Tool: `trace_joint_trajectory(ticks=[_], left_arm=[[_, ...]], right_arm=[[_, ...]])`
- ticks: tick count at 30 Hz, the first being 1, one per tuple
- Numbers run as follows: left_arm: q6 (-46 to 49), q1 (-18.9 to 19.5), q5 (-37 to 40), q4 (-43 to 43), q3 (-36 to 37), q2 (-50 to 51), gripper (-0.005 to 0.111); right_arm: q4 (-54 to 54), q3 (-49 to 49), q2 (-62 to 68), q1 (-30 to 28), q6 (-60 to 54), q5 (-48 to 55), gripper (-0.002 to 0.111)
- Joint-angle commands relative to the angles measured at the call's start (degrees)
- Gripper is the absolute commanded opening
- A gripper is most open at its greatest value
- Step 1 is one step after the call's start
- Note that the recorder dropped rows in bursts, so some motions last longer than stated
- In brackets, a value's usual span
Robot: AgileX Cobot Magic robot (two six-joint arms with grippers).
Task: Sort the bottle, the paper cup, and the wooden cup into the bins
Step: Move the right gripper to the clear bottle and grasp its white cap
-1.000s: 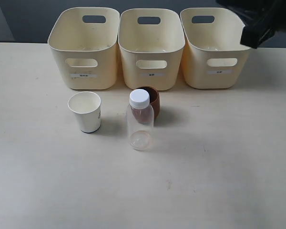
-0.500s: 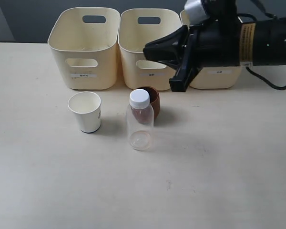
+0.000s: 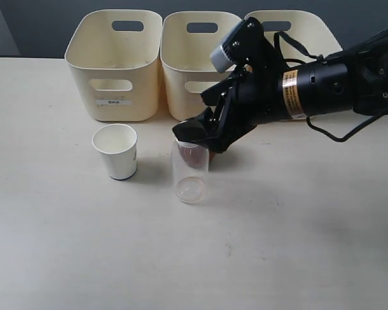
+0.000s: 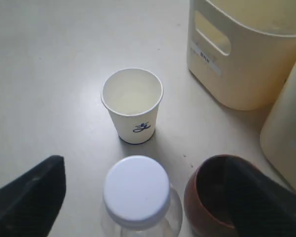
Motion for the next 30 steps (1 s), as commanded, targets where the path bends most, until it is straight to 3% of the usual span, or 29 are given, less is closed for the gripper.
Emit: trace_joint_trajectory(ticks=[1,30], left_arm=[[-0.1,-0.1,-0.3,0.0,0.1,-0.1,0.0],[-0.1,-0.1,-0.3,0.0,0.1,-0.1,0.0]], right_arm=[[1.0,-0.4,1.9,-0.2,0.3,-1.3,0.081],[4.0,-2.6,6.3,-0.2,-0.3,-1.5,0.081]])
